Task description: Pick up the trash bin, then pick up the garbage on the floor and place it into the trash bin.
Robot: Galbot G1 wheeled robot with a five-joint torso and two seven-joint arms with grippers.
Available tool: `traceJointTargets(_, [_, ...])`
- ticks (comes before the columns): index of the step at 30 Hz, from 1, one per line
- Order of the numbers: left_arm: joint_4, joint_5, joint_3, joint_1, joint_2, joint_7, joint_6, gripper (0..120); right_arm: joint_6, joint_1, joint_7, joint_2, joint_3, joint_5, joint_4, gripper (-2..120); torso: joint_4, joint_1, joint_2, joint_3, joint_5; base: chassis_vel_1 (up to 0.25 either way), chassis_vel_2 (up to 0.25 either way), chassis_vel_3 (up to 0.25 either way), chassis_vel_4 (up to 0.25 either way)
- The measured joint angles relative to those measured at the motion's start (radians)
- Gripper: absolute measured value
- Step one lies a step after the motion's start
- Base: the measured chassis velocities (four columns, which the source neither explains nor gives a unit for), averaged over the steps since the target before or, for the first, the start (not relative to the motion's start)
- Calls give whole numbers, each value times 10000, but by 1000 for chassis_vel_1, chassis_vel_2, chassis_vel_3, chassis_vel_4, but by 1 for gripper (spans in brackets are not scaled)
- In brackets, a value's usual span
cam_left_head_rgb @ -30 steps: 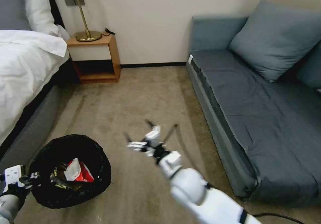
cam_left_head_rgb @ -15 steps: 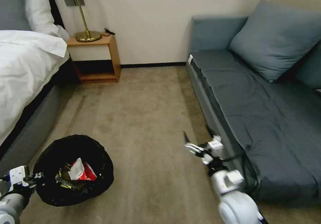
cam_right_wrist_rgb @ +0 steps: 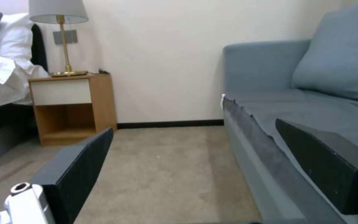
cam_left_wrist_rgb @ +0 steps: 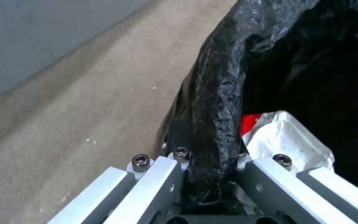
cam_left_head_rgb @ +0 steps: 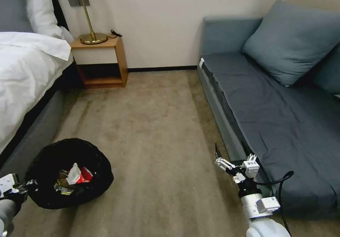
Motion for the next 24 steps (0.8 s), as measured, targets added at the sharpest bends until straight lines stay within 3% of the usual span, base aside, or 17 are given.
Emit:
traceJointTargets(5, [907,-911,84,-616,197,-817,6,3,-14,19,0,-4,-24,9,-5,100,-3,0,0,0,1,0,0,0,0])
traceJointTargets(12, [1553,-1261,266,-883,308,-1079,11,4,-30,35,1,-7,-44,14,-12,100,-2,0,0,0,2,0,0,0,0])
traceJointTargets(15, [1617,-1264,309,-919,303,-1100,11,10,-33,37,2,-8,-46,16,-13,100,-2,0,0,0,2,0,0,0,0])
traceJointTargets(24, [1369,-1055,125,-655,277,-1022,9,46,-46,48,5,-13,-60,22,-23,100,-1,0,0,0,4,0,0,0,0])
